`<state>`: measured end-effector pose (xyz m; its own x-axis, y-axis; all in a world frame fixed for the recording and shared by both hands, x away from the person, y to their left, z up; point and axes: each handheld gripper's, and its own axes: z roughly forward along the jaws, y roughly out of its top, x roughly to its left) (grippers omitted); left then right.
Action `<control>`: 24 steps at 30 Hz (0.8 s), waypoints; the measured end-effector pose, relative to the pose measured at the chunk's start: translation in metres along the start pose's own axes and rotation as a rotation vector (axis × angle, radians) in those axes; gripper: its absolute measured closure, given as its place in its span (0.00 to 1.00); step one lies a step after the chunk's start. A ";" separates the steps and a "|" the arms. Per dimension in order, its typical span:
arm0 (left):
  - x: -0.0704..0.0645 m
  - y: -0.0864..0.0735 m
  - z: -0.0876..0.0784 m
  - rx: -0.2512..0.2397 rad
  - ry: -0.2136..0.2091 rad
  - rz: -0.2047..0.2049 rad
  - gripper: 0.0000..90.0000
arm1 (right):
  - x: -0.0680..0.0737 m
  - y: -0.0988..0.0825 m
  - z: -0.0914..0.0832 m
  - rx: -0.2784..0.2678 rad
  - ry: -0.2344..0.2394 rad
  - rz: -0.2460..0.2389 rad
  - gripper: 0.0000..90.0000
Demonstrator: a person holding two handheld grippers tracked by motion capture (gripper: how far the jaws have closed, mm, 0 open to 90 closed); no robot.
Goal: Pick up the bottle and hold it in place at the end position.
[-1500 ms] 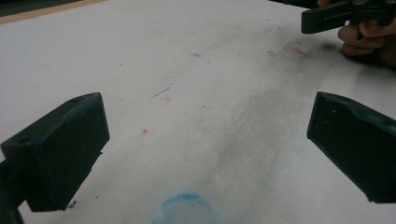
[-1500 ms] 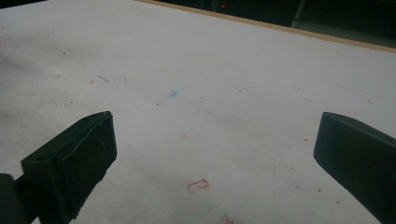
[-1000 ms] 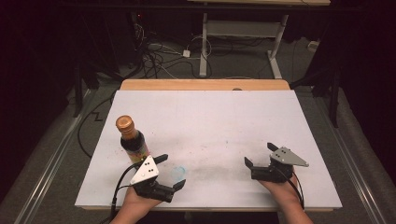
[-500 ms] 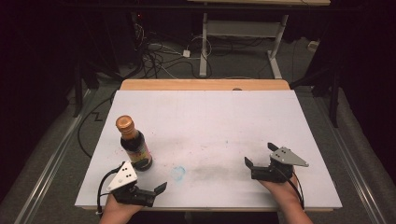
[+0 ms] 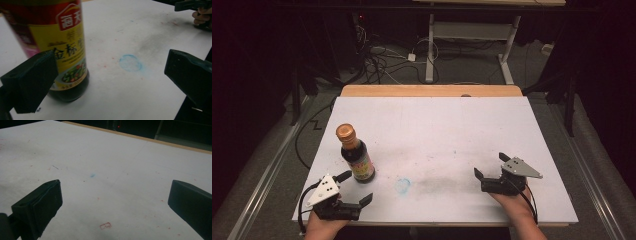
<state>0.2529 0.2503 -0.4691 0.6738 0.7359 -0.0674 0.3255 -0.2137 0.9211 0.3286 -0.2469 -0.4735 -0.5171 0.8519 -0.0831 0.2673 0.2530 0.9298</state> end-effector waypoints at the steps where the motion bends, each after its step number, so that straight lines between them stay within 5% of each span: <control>1: 0.002 0.000 0.000 -0.002 0.010 -0.004 0.00 | 0.000 0.000 0.000 0.000 0.000 0.000 0.00; 11: 0.021 0.002 0.011 -0.002 0.071 -0.038 0.00 | -0.001 -0.001 0.001 0.005 -0.003 -0.001 0.00; 24: 0.038 0.014 0.032 0.015 0.086 -0.061 0.01 | -0.003 -0.003 0.001 0.010 -0.006 0.000 0.00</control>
<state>0.3046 0.2544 -0.4707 0.5928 0.8003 -0.0896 0.3749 -0.1758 0.9102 0.3303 -0.2494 -0.4760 -0.5118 0.8548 -0.0854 0.2755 0.2575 0.9262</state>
